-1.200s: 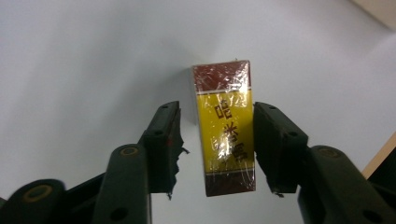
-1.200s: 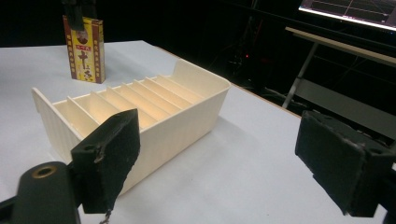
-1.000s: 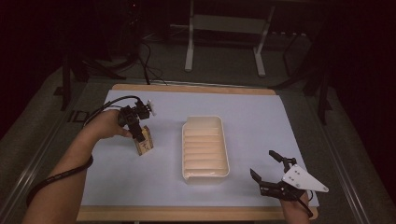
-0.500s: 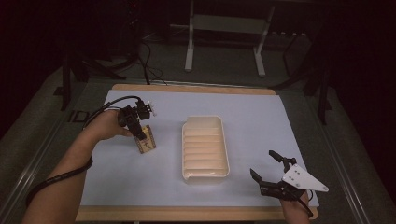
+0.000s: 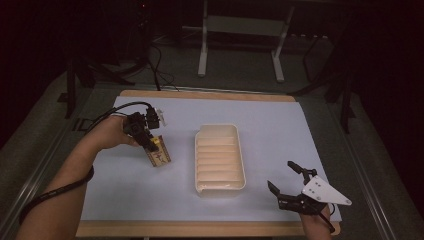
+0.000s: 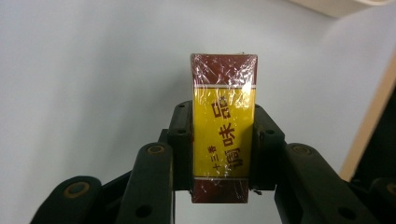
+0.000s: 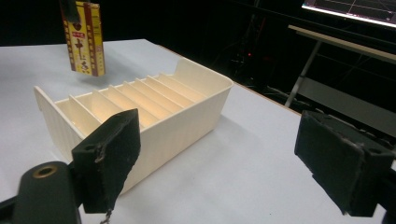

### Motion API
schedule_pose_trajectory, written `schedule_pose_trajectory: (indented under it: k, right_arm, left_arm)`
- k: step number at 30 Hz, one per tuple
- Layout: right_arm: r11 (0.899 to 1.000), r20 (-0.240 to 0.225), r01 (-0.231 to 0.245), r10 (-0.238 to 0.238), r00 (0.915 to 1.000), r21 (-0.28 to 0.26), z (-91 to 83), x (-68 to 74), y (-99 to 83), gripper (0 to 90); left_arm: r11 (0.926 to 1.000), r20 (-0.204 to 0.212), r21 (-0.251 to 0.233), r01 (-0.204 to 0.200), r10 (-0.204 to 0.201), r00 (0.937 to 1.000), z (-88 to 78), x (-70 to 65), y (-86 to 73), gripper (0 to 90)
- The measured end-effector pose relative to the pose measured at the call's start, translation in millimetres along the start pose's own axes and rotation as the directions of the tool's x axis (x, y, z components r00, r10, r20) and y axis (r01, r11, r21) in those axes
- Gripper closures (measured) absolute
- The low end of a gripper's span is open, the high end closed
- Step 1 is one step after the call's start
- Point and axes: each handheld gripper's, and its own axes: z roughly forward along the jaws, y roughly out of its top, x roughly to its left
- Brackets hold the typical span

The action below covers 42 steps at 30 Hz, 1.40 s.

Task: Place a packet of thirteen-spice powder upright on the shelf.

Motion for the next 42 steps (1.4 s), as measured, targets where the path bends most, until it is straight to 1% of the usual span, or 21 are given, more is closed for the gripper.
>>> schedule_pose_trajectory:
  k: [2, 4, 5, 7, 10, 12, 14, 20, 22, 24, 27, 32, 33, 35, 36, 37, 38, 39, 40, 42]
  right_arm:
    - [1.000, 0.000, 0.001, -0.001, 1.0000, 0.000, -0.1, -0.1, 0.1, 14.4]
    - [1.000, 0.000, 0.000, 0.000, 1.0000, 0.001, 0.1, 0.0, 0.1, 14.4]
    - [1.000, 0.000, 0.000, 0.000, 1.0000, 0.002, 0.2, 0.2, 0.1, 14.4]
    - [1.000, 0.000, 0.001, -0.001, 1.0000, 0.003, 0.2, 0.3, 0.2, 14.4]
    - [1.000, 0.000, 0.001, -0.001, 1.0000, 0.003, 0.1, 0.2, 0.2, 14.4]
    - [1.000, 0.000, 0.000, 0.000, 1.0000, 0.002, 0.1, 0.1, 0.1, 14.4]
    - [1.000, -0.002, 0.000, 0.000, 1.0000, -0.001, 0.0, 0.2, 0.1, 14.4]
    - [1.000, -0.002, 0.004, -0.004, 1.0000, 0.001, 0.2, 0.5, 0.5, 14.4]
    - [1.000, -0.002, 0.005, -0.005, 1.0000, 0.001, 0.1, 0.5, 0.6, 14.4]
    - [1.000, -0.002, 0.005, -0.005, 1.0000, 0.001, 0.0, 0.6, 0.7, 14.5]
    - [1.000, -0.002, 0.005, -0.005, 1.0000, 0.001, -0.1, 0.6, 0.8, 14.5]
    - [1.000, -0.002, 0.007, -0.007, 1.0000, 0.002, -0.3, 0.8, 1.1, 14.5]
    - [1.000, -0.003, 0.007, -0.007, 1.0000, 0.001, -0.4, 0.7, 1.1, 14.5]
    - [1.000, -0.002, 0.006, -0.006, 1.0000, 0.002, -0.4, 0.6, 1.0, 14.5]
    - [1.000, -0.003, 0.005, -0.005, 1.0000, 0.002, -0.4, 0.5, 1.0, 14.5]
    - [1.000, -0.004, 0.005, -0.005, 1.0000, 0.001, -0.2, 0.5, 1.0, 14.5]
    - [1.000, -0.005, 0.005, -0.005, 1.0000, 0.001, -0.1, 0.5, 1.0, 14.5]
    - [1.000, -0.005, 0.005, -0.005, 1.0000, 0.001, -0.1, 0.7, 1.0, 14.5]
    - [1.000, -0.005, 0.007, -0.007, 1.0000, 0.002, -0.1, 0.7, 1.0, 14.5]
    - [1.000, -0.005, 0.006, -0.006, 1.0000, 0.002, -0.3, 0.7, 1.0, 14.5]
  left_arm:
    - [0.9999, -0.003, -0.011, -0.005, 0.005, 1.0000, -2.5, -2.2, 0.9, 68.0]
    - [0.9993, -0.008, -0.023, -0.028, 0.028, 0.9996, -5.7, -4.0, 1.8, 68.0]
    - [0.9993, -0.002, -0.030, -0.024, 0.024, 0.9997, -7.1, -4.7, 2.5, 68.0]
    - [0.9982, -0.015, -0.045, -0.040, 0.039, 0.9991, -10.1, -6.7, 3.9, 68.0]
    - [0.9963, -0.016, -0.063, -0.058, 0.057, 0.9982, -14.3, -9.5, 6.6, 68.0]
    - [0.9952, -0.022, -0.078, -0.058, 0.057, 0.9981, -18.1, -10.2, 8.4, 68.1]
    - [0.9939, -0.019, -0.089, -0.065, 0.063, 0.9978, -21.3, -11.7, 10.2, 68.1]
    - [0.9908, -0.027, -0.106, -0.084, 0.082, 0.9963, -31.1, -16.3, 16.5, 68.1]
    - [0.9900, -0.031, -0.114, -0.083, 0.080, 0.9963, -33.1, -17.1, 17.5, 68.1]
    - [0.9855, -0.033, -0.142, -0.092, 0.088, 0.9955, -40.4, -19.9, 21.1, 68.1]
    - [0.9806, -0.032, -0.163, -0.109, 0.105, 0.9940, -46.3, -24.6, 26.7, 68.2]
    - [0.9749, -0.036, -0.175, -0.137, 0.133, 0.9905, -52.4, -32.3, 37.5, 68.1]
    - [0.9744, -0.026, -0.178, -0.137, 0.135, 0.9905, -53.1, -33.7, 39.5, 68.2]
    - [0.9716, -0.020, -0.189, -0.142, 0.141, 0.9898, -54.5, -35.7, 43.4, 68.1]
    - [0.9714, -0.019, -0.192, -0.140, 0.139, 0.9901, -55.3, -36.9, 45.5, 68.1]
    - [0.9694, -0.024, -0.198, -0.146, 0.144, 0.9893, -56.1, -38.0, 47.4, 68.1]
    - [0.9669, -0.019, -0.205, -0.152, 0.152, 0.9882, -56.4, -38.9, 49.0, 68.2]
    - [0.9659, -0.016, -0.209, -0.153, 0.153, 0.9881, -56.7, -39.7, 51.0, 68.1]
    - [0.9654, -0.013, -0.210, -0.154, 0.155, 0.9878, -56.6, -41.0, 52.7, 68.1]
    - [0.9642, -0.017, -0.204, -0.169, 0.170, 0.9854, -56.3, -43.3, 56.3, 68.1]
